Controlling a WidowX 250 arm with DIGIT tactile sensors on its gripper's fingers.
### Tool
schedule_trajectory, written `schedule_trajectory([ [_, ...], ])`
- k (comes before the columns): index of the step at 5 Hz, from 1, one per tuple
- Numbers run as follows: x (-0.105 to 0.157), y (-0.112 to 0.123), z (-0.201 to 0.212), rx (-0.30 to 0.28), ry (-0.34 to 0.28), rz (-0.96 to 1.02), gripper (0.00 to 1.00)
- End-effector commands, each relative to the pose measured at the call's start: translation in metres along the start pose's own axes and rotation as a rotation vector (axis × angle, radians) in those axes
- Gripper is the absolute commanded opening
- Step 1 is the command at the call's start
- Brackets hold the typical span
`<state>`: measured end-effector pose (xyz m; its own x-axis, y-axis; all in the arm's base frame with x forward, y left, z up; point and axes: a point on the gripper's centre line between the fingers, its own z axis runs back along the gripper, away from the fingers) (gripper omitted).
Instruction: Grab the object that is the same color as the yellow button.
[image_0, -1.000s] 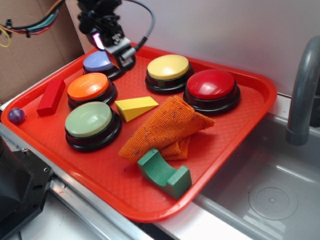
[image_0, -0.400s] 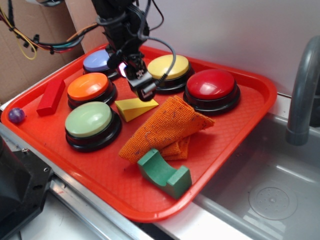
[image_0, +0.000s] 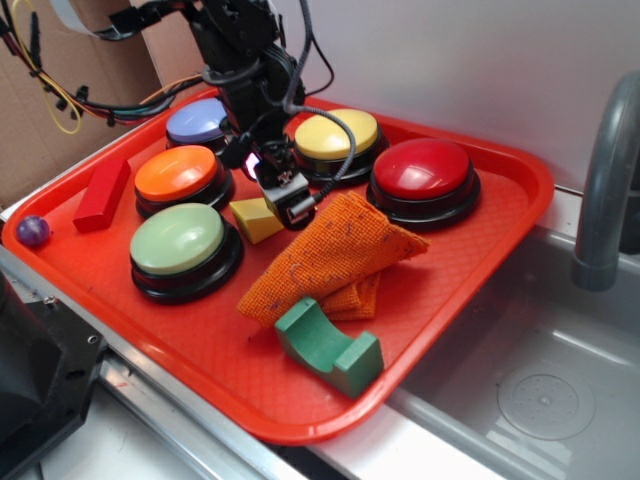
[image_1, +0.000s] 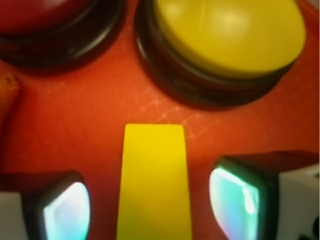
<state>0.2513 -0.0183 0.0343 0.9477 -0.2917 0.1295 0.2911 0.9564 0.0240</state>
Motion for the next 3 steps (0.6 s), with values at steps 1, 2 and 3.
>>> schedule_trajectory([
  [1, 0.0009, -0.0039, -0.0045, 0.0, -0.017, -0.007, 1.0],
  [2, -0.0001, -0.0048, -0.0083, 0.019, 0.021, -0.011, 1.0],
  [3, -0.0004, -0.0056, -0.0091, 0.025, 0.037, -0.006, 0.52],
])
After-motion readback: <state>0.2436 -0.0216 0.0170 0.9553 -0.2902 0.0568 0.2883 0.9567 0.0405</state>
